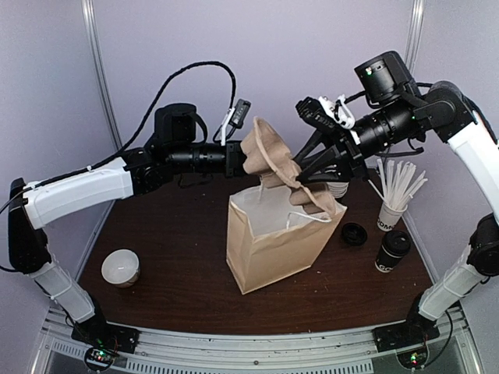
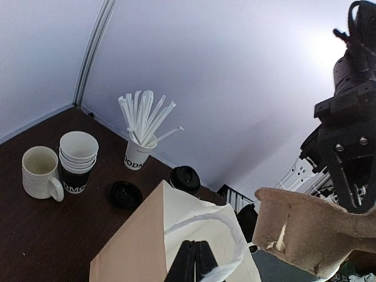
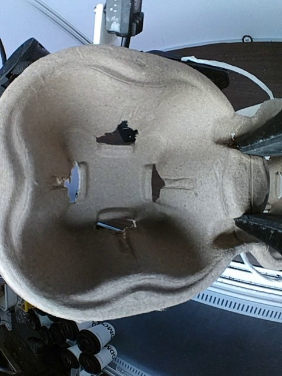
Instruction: Pack the takeout coffee
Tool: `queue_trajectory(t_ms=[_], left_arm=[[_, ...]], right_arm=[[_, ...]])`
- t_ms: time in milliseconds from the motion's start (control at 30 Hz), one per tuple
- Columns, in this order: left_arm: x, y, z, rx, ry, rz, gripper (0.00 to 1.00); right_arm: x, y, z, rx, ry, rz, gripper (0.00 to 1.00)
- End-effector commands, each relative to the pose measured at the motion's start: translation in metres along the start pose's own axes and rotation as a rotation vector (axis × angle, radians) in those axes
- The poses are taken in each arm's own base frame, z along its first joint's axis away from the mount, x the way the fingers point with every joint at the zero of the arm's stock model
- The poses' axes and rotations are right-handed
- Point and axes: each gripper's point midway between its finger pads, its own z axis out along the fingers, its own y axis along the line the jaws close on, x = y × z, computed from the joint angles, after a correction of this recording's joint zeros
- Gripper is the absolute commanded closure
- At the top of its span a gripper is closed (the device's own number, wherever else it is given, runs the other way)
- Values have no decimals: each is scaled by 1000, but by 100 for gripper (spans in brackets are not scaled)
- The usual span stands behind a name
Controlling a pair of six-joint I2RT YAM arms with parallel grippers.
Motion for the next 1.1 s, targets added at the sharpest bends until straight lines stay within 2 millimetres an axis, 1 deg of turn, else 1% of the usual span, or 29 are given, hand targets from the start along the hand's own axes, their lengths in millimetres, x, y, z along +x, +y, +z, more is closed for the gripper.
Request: queue_trajectory(t_ms=[0, 133, 333, 467, 600, 767, 933, 1067], left_arm=[[8, 5, 11, 39, -1, 9, 100], [11, 7, 12, 39, 3, 4, 100], [11, 8, 12, 35, 1, 6, 100], [5, 3, 9, 36, -8, 12, 100], [5, 3, 9, 34, -1, 8, 100], [6, 1, 9, 46, 3, -1, 100], [4, -2, 9, 56, 3, 1, 100], [4, -3, 9, 65, 7, 1, 100]], right_arm=[[13, 4, 4, -6, 38, -15, 72], [19, 5, 9, -19, 49, -17, 72], [21, 6, 18, -52, 43, -41, 73], [25, 0, 28, -56, 52, -71, 73], [28, -5, 38, -62, 57, -81, 73], [40, -11, 54, -71, 80, -82, 73], [48, -12, 65, -93, 89, -86, 73], [49, -10, 69, -116, 80, -84, 74]])
